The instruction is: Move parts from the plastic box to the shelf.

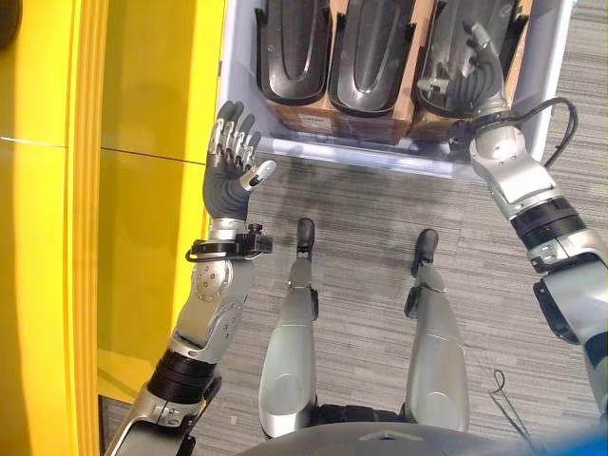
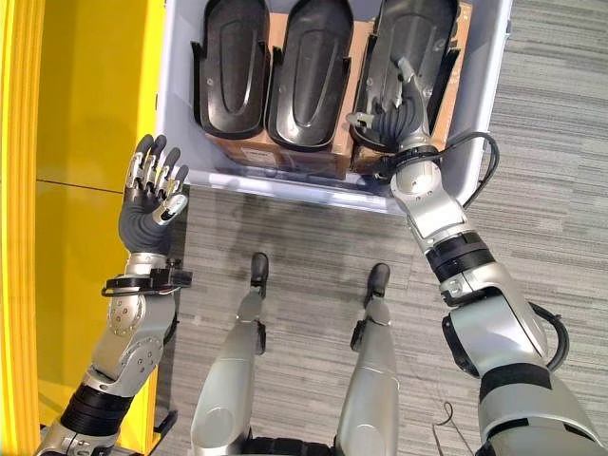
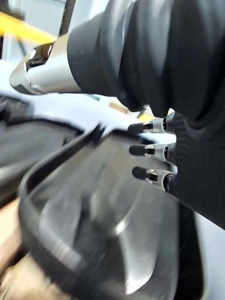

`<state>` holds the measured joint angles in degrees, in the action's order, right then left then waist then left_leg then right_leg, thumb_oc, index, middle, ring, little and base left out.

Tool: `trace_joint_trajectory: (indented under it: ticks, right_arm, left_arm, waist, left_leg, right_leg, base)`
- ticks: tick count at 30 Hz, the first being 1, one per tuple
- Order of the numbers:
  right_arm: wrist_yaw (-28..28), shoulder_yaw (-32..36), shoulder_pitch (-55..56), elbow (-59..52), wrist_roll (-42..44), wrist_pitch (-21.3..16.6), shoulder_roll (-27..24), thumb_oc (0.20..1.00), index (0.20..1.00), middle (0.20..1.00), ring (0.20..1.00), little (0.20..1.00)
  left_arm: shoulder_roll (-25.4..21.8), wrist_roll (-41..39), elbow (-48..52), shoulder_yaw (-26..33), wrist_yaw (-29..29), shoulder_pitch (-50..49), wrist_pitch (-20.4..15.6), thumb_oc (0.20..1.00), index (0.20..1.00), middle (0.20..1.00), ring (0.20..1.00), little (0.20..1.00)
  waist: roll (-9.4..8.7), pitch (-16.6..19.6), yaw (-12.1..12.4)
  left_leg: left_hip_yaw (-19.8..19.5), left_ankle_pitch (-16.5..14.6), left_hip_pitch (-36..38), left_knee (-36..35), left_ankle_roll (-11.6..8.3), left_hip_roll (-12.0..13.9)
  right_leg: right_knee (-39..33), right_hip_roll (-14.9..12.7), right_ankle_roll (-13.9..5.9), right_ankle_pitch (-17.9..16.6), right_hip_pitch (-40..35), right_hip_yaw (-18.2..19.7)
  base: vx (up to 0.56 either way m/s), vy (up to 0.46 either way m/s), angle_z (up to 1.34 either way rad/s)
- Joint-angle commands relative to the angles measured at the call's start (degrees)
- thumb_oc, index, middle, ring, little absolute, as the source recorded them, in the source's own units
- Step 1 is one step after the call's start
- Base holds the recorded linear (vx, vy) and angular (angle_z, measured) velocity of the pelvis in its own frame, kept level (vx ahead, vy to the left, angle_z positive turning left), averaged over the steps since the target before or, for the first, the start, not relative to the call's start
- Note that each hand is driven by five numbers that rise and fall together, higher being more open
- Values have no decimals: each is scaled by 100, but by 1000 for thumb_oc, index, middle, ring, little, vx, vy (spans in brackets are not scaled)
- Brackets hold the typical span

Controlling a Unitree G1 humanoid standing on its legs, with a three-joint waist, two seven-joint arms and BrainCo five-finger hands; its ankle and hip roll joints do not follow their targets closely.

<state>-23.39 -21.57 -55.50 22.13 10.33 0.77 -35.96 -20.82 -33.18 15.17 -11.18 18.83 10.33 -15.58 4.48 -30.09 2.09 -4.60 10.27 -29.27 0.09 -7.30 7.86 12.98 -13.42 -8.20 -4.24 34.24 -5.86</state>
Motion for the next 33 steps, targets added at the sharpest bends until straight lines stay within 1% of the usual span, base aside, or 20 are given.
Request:
trace_joint_trajectory:
  ticks: [1, 5, 8, 12, 15, 20, 25, 26, 29, 33]
  right_arm:
    - [-307, 264, -164, -44, -240, -186, 18, 1000, 1000, 1000, 1000, 1000]
    - [-453, 566, -39, -884, -439, -192, -202, 1000, 1000, 1000, 1000, 1000]
    - [-455, 707, 89, -1363, -460, -199, -234, 1000, 1000, 1000, 1000, 1000]
    - [-459, 795, 186, -1672, -507, -226, -223, 1000, 1000, 1000, 1000, 1000]
    - [-486, 850, 258, -1728, -495, -255, -136, 1000, 1000, 1000, 1000, 1000]
    - [-508, 738, 109, -1188, -210, -329, -48, 1000, 1000, 1000, 1000, 1000]
    - [-385, 422, -370, -122, 572, -531, 90, 1000, 1000, 1000, 1000, 1000]
    - [-348, 389, -429, -14, 670, -584, 81, 1000, 1000, 1000, 1000, 1000]
    - [-313, 217, -686, 441, 731, -574, -61, 1000, 1000, 1000, 1000, 1000]
    - [-297, 156, -850, 789, 794, -581, -170, 1000, 1000, 1000, 1000, 1000]
  left_arm:
    - [-228, 41, 430, 166, 64, 42, -225, 1000, 1000, 1000, 1000, 1000]
    - [-261, 27, 486, 284, 117, 11, -214, 1000, 1000, 1000, 1000, 1000]
    - [-272, 23, 538, 342, 133, -32, -186, 1000, 1000, 1000, 1000, 1000]
    - [-275, 45, 564, 375, 157, -64, -158, 1000, 1000, 1000, 1000, 1000]
    - [-273, 46, 572, 386, 176, -97, -159, 1000, 1000, 1000, 1000, 1000]
    - [-257, -35, 580, 303, 147, -141, -200, 1000, 1000, 1000, 1000, 1000]
    - [-297, -194, 605, 123, 7, -139, -260, 1000, 1000, 1000, 1000, 1000]
    - [-307, -211, 602, 108, -10, -143, -275, 1000, 1000, 1000, 1000, 1000]
    - [-355, -272, 616, 86, -66, -167, -315, 1000, 1000, 1000, 1000, 1000]
    - [-353, -307, 585, 52, -69, -187, -326, 1000, 1000, 1000, 1000, 1000]
  waist:
    - [-407, 30, 42]
    - [-471, 30, -50]
    - [-512, 30, -98]
    - [-536, 30, -120]
    - [-519, 30, -120]
    - [-470, 30, -71]
    - [-402, 30, 27]
    - [-390, 30, 39]
    - [-347, 30, 93]
    - [-306, 30, 115]
  left_leg:
    - [179, -815, 813, -111, 162, -26]
    - [217, -816, 899, -150, 144, -6]
    - [269, -813, 962, -182, 130, 13]
    - [295, -816, 998, -195, 124, 30]
    - [310, -813, 1031, -205, 119, 35]
    - [301, -790, 1016, -213, 118, 35]
    - [281, -776, 931, -190, 116, 28]
    - [279, -776, 919, -188, 115, 28]
    - [257, -761, 881, -197, 107, 23]
    - [238, -743, 829, -209, 108, 19]
  right_leg:
    - [35, -5, 9, 445, -167, -60]
    - [25, 17, -1, 442, -186, -19]
    - [26, 37, -9, 439, -194, 17]
    - [33, 42, -14, 438, -205, 29]
    - [52, 47, -20, 438, -204, 43]
    - [62, 42, -18, 435, -182, 29]
    - [92, 45, 0, 434, -102, 26]
    - [101, 43, 1, 437, -85, 21]
    - [108, 32, -2, 441, -52, 7]
    - [128, 39, 3, 444, 7, -17]
  base:
    - [0, 0, 0]
    - [-4, 2, -1]
    - [-13, 4, -5]
    - [-6, -4, -5]
    - [0, 0, 0]
    - [0, 0, 0]
    - [0, 0, 0]
    - [0, 0, 0]
    - [0, 0, 0]
    - [0, 0, 0]
